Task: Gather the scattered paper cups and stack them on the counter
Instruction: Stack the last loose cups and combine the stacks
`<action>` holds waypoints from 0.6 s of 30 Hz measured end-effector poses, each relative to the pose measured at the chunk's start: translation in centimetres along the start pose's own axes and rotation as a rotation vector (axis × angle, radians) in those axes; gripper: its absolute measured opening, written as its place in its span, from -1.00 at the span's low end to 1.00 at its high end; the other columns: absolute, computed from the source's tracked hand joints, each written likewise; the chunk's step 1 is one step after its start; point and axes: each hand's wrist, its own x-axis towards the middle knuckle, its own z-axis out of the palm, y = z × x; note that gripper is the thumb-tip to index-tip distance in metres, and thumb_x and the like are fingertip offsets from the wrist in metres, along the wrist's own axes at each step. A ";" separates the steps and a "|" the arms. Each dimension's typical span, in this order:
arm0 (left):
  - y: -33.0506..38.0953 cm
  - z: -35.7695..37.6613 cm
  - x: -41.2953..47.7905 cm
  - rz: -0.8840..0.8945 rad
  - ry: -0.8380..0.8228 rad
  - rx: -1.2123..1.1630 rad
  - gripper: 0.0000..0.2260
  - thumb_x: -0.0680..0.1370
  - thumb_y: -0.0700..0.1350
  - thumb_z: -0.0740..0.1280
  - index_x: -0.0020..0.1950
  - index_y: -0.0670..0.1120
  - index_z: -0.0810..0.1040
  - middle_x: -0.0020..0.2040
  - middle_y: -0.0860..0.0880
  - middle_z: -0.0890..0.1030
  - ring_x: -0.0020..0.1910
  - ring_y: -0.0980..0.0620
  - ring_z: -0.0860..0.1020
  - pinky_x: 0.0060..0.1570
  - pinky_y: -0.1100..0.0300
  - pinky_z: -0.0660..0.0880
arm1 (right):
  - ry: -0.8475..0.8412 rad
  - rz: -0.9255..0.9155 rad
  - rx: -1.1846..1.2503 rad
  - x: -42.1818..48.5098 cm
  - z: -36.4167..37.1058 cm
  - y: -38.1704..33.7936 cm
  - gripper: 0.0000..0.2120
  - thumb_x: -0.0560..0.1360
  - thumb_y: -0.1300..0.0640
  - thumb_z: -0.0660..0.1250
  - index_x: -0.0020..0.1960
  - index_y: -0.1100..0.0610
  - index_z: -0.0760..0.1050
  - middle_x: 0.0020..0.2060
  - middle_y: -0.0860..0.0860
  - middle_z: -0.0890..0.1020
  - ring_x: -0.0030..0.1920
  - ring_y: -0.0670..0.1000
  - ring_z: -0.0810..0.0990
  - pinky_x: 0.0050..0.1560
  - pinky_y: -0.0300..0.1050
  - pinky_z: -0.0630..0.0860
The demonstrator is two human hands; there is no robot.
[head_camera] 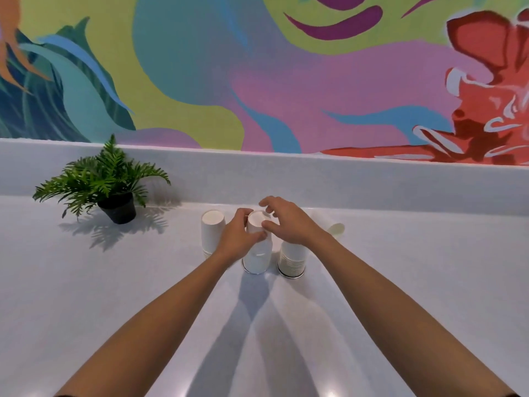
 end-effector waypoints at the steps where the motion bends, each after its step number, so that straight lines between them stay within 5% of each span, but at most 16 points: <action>1: -0.1 0.0 0.0 -0.003 -0.002 0.000 -0.55 0.39 -0.22 0.50 0.21 -0.10 0.42 0.08 -0.04 0.59 0.12 -0.07 0.56 0.09 0.04 0.52 | -0.003 -0.002 -0.012 0.0 0.2 0.2 -0.60 0.52 0.10 0.31 0.34 0.08 0.37 0.23 0.07 0.52 0.18 0.09 0.52 0.20 0.02 0.48; 5: 0.2 0.0 0.0 -0.011 -0.015 -0.003 -0.45 0.38 -0.21 0.52 0.30 -0.10 0.38 0.13 -0.03 0.57 0.16 -0.08 0.55 0.16 -0.01 0.51 | 0.001 -0.009 -0.054 0.0 0.3 0.5 -0.63 0.54 0.12 0.28 0.33 0.08 0.37 0.23 0.07 0.49 0.17 0.09 0.52 0.17 0.02 0.48; 9: 1.1 0.2 0.0 0.078 -0.016 0.135 -0.32 0.39 -0.13 0.52 0.42 -0.08 0.29 0.33 -0.03 0.45 0.29 -0.02 0.44 0.22 0.17 0.39 | 0.149 -0.014 0.015 0.2 -0.8 1.0 -0.66 0.57 0.18 0.24 0.34 0.12 0.39 0.27 0.08 0.47 0.21 0.05 0.52 0.18 -0.13 0.44; 18: 3.6 2.3 1.2 0.443 -0.027 0.605 -0.53 0.51 0.11 0.36 0.35 -0.03 0.41 0.34 0.00 0.45 0.32 -0.02 0.38 0.32 0.07 0.31 | 0.305 0.339 -0.022 1.0 -2.6 8.6 -0.72 0.56 0.18 0.25 0.26 0.16 0.45 0.24 0.12 0.47 0.18 0.13 0.52 0.20 -0.04 0.47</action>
